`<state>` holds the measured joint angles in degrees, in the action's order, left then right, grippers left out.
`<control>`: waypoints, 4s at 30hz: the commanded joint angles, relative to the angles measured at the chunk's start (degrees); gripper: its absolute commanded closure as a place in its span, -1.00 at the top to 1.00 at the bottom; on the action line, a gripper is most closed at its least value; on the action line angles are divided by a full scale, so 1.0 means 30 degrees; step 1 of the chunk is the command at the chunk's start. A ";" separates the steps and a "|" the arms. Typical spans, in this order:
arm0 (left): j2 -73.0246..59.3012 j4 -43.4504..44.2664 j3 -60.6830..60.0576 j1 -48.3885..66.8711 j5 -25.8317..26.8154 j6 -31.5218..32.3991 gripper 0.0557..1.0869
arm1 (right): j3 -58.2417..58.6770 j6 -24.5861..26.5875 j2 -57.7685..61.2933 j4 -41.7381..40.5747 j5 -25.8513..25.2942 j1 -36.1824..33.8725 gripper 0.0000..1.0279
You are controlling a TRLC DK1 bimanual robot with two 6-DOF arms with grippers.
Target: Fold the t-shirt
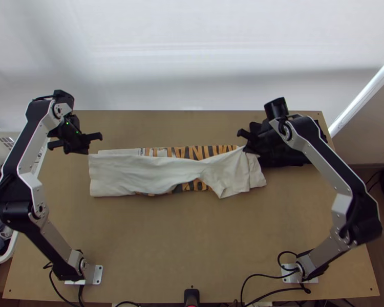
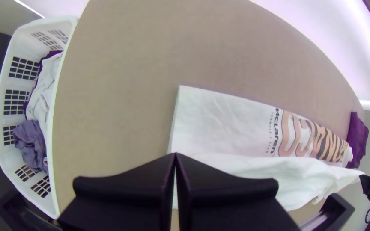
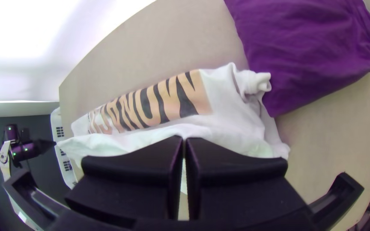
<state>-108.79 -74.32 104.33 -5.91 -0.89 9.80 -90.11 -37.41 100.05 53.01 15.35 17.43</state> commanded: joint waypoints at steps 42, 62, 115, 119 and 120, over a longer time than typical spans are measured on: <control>-0.3052 0.3095 0.2575 -0.2482 0.4777 0.2299 0.86 | -0.5531 0.0018 0.2744 -0.0767 -0.2628 -0.0888 0.70; 0.2544 0.8251 -1.0550 -0.5412 0.9172 -0.2828 0.90 | -0.9193 -0.1388 -0.0625 0.2602 -0.1368 -0.0713 0.74; 0.0874 0.8369 -0.9583 -0.5471 0.9172 -0.3180 -0.92 | -1.2416 -0.1652 -0.0713 0.3745 -0.0460 -0.1533 0.74; 0.0610 0.7080 -0.8294 -0.7932 0.8879 -0.4703 -0.92 | -1.2416 -0.1622 -0.0625 0.3715 -0.0431 -0.1592 0.74; 0.0581 0.6757 -0.7942 -0.8400 0.8733 -0.4938 -0.92 | -1.2387 -0.1564 -0.0567 0.3715 -0.0431 -0.1592 0.74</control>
<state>-106.56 -51.77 76.64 -27.14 26.41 -1.34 -126.19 -40.91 98.70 63.75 13.54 13.19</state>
